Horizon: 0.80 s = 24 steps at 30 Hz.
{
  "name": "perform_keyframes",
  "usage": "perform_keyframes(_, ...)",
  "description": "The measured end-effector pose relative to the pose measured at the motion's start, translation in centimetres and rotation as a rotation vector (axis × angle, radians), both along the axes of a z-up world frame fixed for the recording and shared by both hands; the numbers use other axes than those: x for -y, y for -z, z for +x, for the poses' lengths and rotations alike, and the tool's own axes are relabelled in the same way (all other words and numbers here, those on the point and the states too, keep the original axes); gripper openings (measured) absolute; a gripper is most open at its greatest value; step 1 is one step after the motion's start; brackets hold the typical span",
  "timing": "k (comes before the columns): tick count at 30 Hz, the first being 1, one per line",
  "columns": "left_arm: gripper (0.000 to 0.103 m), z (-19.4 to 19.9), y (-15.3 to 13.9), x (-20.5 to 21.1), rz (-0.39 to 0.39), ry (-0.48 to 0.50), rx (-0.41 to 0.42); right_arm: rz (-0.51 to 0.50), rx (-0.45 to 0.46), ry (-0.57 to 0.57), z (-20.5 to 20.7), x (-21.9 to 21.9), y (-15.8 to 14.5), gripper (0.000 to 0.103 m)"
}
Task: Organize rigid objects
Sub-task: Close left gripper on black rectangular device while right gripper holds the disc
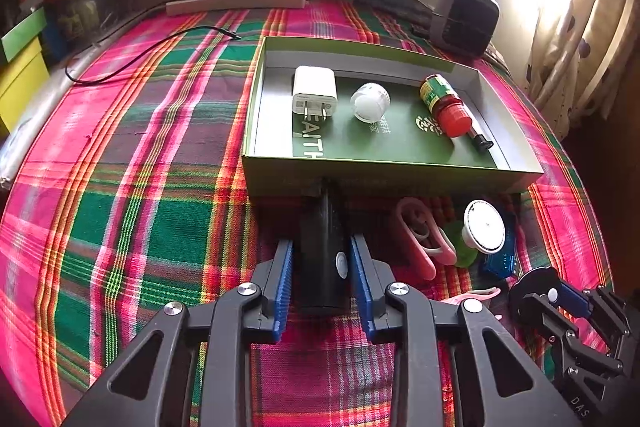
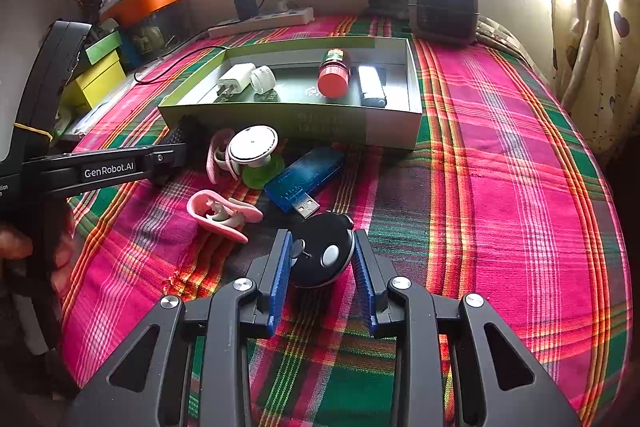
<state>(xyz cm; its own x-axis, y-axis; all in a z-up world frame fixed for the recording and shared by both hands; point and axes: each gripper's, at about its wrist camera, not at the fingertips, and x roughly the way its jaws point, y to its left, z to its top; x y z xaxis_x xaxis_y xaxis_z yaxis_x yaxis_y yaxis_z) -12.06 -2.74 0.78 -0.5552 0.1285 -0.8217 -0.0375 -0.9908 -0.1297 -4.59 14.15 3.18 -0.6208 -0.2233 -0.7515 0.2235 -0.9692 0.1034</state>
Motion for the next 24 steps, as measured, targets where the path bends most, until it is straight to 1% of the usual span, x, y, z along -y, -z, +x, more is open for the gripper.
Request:
perform_keyframes(15, 0.027, 0.11, -0.08, 0.4, 0.027, -0.007, 0.001, -0.002, 0.001, 0.001, -0.1, -0.12, 0.06, 0.031)
perform_keyframes(24, 0.027, 0.41, -0.26, 0.82, 0.024, -0.022, 0.0, -0.005, -0.005, 0.003, -0.16, -0.23, -0.18, 0.031)
